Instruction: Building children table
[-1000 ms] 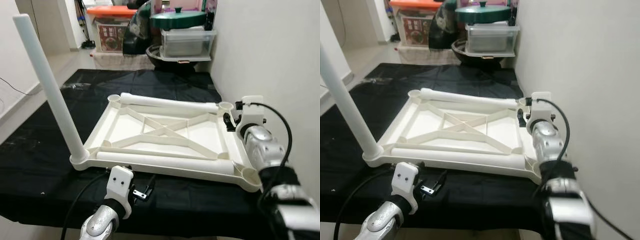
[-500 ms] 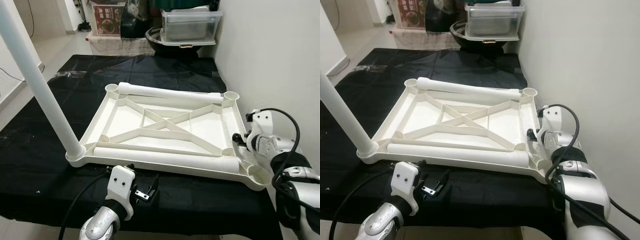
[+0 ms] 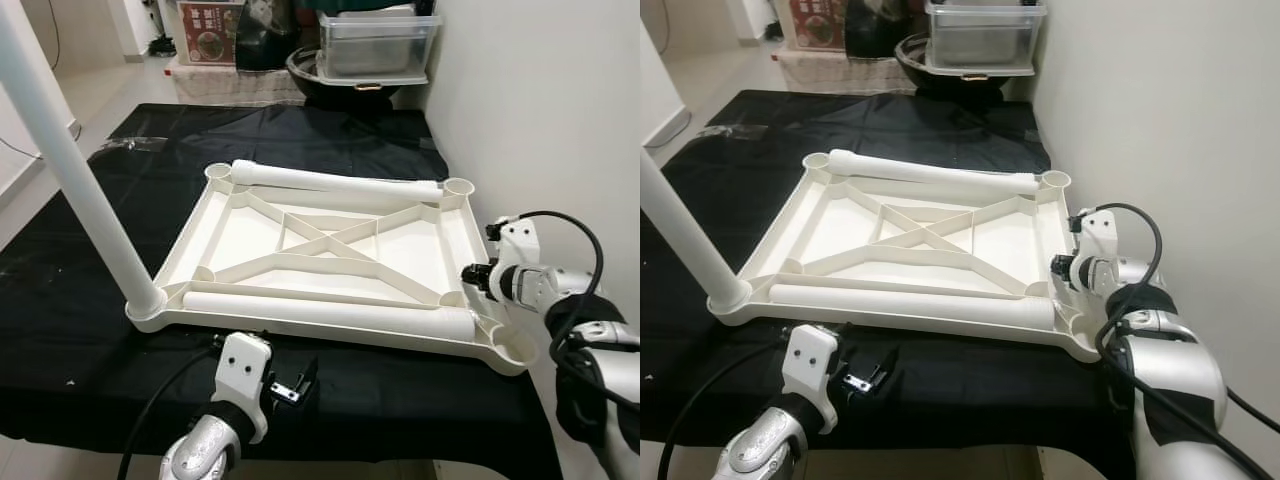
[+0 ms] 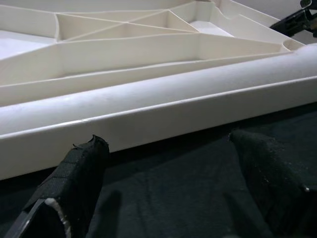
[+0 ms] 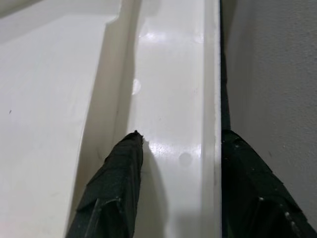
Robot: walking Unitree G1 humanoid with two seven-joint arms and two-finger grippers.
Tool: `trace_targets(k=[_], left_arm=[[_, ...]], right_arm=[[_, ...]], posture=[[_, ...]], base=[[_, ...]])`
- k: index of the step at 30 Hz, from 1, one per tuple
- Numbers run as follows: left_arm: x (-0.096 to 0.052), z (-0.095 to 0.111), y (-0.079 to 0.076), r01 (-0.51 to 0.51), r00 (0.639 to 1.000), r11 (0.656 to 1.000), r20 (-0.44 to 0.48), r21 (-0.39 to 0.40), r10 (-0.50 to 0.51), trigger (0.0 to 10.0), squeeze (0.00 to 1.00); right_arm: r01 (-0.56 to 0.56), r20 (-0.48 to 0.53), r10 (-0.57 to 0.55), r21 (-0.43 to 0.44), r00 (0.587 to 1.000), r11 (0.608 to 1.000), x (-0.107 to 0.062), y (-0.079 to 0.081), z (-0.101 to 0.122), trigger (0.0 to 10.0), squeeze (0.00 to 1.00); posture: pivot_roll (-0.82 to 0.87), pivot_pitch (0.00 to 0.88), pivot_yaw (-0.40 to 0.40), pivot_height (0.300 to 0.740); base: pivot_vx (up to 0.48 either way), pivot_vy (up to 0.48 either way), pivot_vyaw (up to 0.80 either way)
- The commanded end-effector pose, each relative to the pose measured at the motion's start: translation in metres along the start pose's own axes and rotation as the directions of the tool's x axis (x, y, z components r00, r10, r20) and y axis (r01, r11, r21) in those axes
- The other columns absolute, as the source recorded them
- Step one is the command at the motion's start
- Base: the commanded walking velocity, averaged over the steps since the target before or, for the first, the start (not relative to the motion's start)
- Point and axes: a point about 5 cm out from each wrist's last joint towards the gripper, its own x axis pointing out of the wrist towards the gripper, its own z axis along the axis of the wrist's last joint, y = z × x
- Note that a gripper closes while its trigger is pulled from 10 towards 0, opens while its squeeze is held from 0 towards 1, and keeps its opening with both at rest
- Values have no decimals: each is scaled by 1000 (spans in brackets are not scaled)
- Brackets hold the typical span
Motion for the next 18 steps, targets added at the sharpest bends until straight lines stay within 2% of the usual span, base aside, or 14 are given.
trace_targets(k=[1,2,3,6,7,8,9,10,12,15,16,17,18], left_arm=[[-2,-2,0,-2,1000,1000,-15,3,2,10000,0],[-2,-2,0,-2,1000,1000,-15,3,2,10000,0],[-2,-2,0,-1,1000,1000,-17,3,1,10000,0],[-2,-2,0,-1,1000,1000,-17,3,1,10000,0],[-1,-3,0,-1,1000,1000,-18,4,1,10000,0],[0,-3,0,0,1000,1000,-19,4,0,10000,0],[0,-3,0,0,1000,1000,-19,4,0,10000,0],[0,-3,0,0,1000,1000,-20,4,0,10000,0],[0,-3,0,0,1000,1000,-20,4,0,10000,0],[0,-4,-1,-1,1000,1000,-21,2,2,10000,0],[0,-4,-1,-1,1000,1000,-21,2,2,10000,0],[1,-4,-1,-1,1000,1000,-20,1,1,10000,0],[1,-4,-1,-1,1000,1000,-20,1,1,10000,0]], right_arm=[[-157,-56,157,-6,986,988,5,23,-4,10000,0],[-157,-56,157,-6,986,988,5,23,-4,10000,0],[-224,-67,223,-11,972,974,5,32,-3,10000,0],[-224,-67,223,-11,972,974,5,32,-3,10000,0],[-287,-84,285,-13,955,958,5,40,-3,10000,0],[-455,-171,441,-57,881,889,6,63,-10,10000,0],[-455,-171,441,-57,881,889,6,63,-10,10000,0],[-510,-204,488,-70,849,857,6,71,-13,10000,0],[-510,-204,488,-70,849,857,6,71,-13,10000,0],[-626,-239,596,-72,767,777,4,95,-12,10000,0],[-626,-239,596,-72,767,777,4,95,-12,10000,0],[-647,-243,617,-65,749,760,4,105,-11,10000,0],[-647,-243,617,-65,749,760,4,105,-11,10000,0]], posture=[[115,137,-43,740],[115,137,-43,740],[115,137,-43,740],[115,137,-43,740],[114,134,-44,740],[110,130,-47,740],[110,130,-47,740],[109,127,-49,740],[109,127,-49,740],[109,121,-51,740],[109,121,-51,740],[104,117,-51,740],[104,117,-51,740]], base=[[0,0,0],[0,0,0],[0,0,0],[0,0,0],[0,0,0],[0,0,0],[0,0,0],[0,0,0],[0,0,0],[0,0,0],[0,0,0],[0,0,0],[0,0,0]])
